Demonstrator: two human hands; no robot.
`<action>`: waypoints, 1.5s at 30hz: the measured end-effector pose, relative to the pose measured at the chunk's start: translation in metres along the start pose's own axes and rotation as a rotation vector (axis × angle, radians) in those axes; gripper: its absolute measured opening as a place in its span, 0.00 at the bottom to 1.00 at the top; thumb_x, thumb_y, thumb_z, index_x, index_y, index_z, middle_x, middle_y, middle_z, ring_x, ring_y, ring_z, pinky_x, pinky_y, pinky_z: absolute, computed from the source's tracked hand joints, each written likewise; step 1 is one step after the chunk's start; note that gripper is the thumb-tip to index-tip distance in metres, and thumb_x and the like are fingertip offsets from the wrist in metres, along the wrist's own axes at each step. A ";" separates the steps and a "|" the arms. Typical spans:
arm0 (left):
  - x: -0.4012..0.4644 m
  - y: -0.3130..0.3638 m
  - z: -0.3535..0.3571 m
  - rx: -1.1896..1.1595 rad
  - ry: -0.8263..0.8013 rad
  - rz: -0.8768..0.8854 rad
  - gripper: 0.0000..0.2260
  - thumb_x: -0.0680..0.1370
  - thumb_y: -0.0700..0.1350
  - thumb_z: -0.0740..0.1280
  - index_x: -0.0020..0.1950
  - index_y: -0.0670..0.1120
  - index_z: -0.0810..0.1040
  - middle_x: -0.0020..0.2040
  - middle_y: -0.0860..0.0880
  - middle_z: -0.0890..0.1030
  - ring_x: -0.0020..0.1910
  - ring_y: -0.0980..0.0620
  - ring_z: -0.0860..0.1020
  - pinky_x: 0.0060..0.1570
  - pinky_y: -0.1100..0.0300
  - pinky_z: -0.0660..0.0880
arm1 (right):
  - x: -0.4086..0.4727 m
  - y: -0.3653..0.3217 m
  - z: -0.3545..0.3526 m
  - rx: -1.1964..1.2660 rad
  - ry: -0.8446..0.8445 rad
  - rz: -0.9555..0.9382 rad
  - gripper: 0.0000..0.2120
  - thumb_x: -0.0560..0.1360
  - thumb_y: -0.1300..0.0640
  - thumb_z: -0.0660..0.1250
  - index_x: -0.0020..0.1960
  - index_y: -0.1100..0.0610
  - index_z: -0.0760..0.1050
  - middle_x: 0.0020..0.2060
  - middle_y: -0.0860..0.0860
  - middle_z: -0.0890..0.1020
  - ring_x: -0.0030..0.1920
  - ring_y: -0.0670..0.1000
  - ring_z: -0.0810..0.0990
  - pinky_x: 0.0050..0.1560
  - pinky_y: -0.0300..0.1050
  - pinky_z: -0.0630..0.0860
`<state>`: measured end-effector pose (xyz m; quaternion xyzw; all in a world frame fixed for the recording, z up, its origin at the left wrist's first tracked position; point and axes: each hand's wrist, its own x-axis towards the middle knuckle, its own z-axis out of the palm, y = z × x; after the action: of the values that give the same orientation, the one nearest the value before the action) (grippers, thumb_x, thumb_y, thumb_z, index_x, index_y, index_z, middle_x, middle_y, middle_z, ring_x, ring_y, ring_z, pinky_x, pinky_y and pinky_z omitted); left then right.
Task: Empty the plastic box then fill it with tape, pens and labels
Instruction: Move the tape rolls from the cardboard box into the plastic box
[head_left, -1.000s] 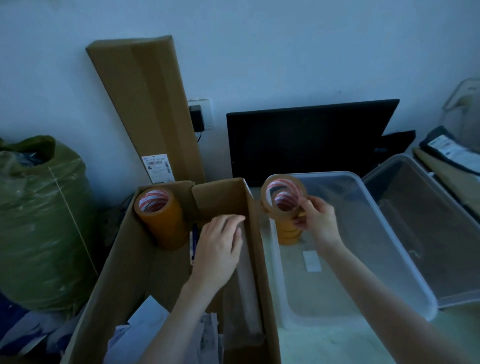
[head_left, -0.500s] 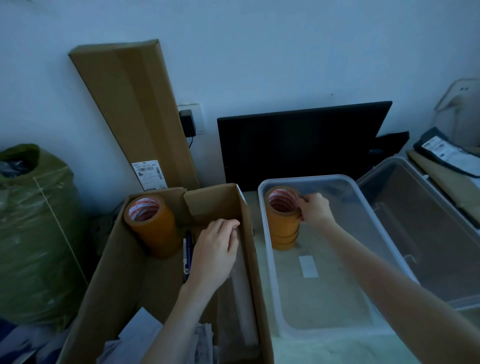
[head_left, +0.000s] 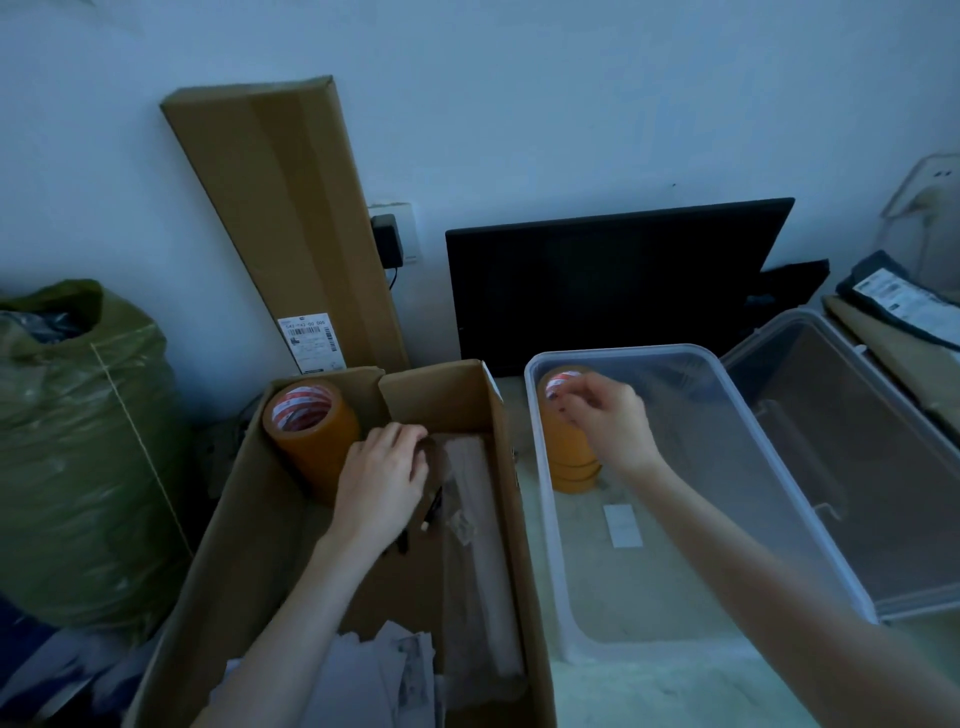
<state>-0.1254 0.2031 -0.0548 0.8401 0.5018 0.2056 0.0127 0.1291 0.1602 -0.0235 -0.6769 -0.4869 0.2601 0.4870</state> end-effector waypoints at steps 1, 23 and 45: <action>-0.001 -0.007 0.000 0.028 -0.007 -0.012 0.13 0.79 0.45 0.63 0.64 0.48 0.75 0.58 0.50 0.77 0.57 0.52 0.75 0.55 0.58 0.71 | -0.004 -0.003 0.005 0.012 -0.016 -0.014 0.07 0.75 0.63 0.65 0.45 0.54 0.81 0.39 0.49 0.83 0.42 0.47 0.83 0.47 0.46 0.79; 0.010 -0.093 -0.020 0.109 -0.179 -0.279 0.23 0.76 0.35 0.66 0.70 0.47 0.68 0.69 0.45 0.70 0.62 0.50 0.75 0.58 0.54 0.76 | -0.037 -0.012 0.045 0.304 -0.210 0.146 0.09 0.77 0.66 0.64 0.46 0.54 0.77 0.39 0.56 0.84 0.41 0.53 0.83 0.50 0.52 0.81; -0.046 0.001 -0.038 0.094 0.156 0.335 0.19 0.73 0.42 0.70 0.64 0.46 0.76 0.61 0.45 0.74 0.63 0.47 0.70 0.61 0.53 0.69 | -0.052 -0.035 0.049 0.636 -0.426 0.386 0.16 0.75 0.64 0.68 0.62 0.62 0.72 0.53 0.62 0.82 0.49 0.60 0.84 0.51 0.56 0.81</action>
<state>-0.1569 0.1563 -0.0349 0.8932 0.3632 0.2458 -0.0997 0.0536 0.1342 -0.0171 -0.5029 -0.3364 0.6178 0.5022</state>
